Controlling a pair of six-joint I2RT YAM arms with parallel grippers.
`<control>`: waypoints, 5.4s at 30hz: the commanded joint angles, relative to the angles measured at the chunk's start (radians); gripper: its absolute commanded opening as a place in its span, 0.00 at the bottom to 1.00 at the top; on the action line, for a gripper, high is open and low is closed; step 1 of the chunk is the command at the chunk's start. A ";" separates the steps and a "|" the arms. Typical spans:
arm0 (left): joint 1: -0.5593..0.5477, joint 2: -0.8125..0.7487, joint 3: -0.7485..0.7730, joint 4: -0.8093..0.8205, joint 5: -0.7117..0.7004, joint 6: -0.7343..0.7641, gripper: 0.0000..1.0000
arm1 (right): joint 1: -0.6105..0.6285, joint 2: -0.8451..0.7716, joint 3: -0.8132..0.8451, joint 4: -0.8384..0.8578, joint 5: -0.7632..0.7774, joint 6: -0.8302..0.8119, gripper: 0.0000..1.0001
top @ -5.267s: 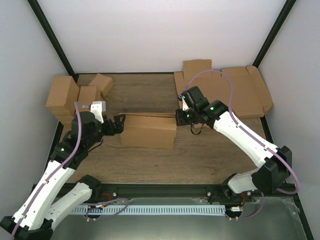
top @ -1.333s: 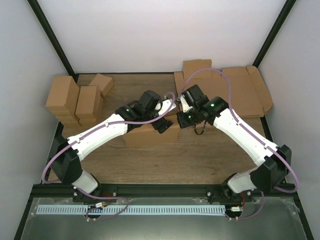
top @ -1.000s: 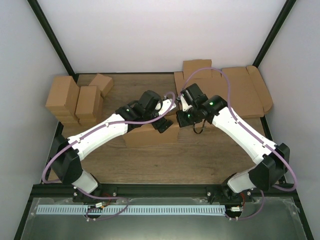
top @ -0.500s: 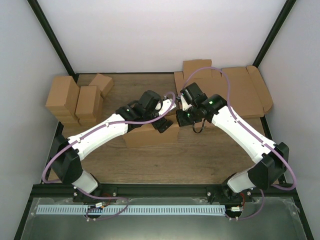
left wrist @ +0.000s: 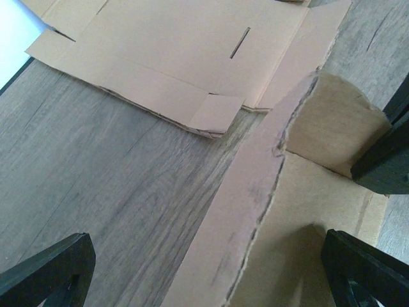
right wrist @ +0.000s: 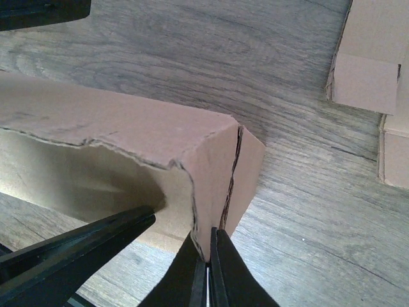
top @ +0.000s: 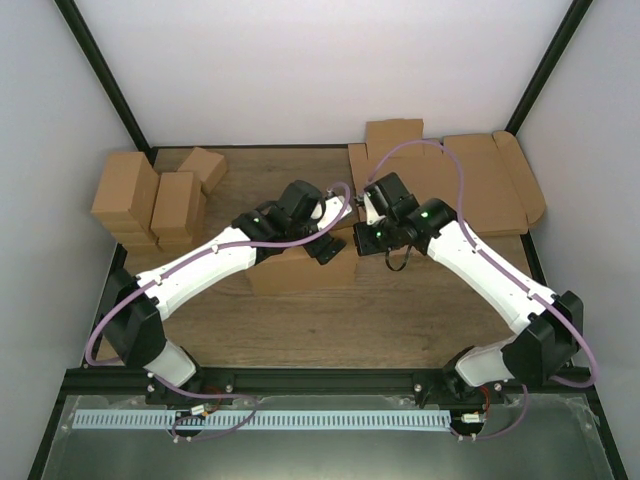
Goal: Fold the paper box
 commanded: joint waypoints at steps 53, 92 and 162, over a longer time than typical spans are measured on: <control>-0.010 0.066 0.002 -0.094 -0.066 -0.001 1.00 | 0.050 -0.066 -0.040 0.045 0.086 0.067 0.01; 0.106 -0.253 0.177 -0.264 -0.366 -0.495 1.00 | 0.070 -0.052 -0.136 0.174 0.161 -0.004 0.02; 0.847 -0.392 -0.383 0.118 0.848 -0.687 0.05 | -0.155 -0.041 -0.201 0.606 -0.588 0.099 0.01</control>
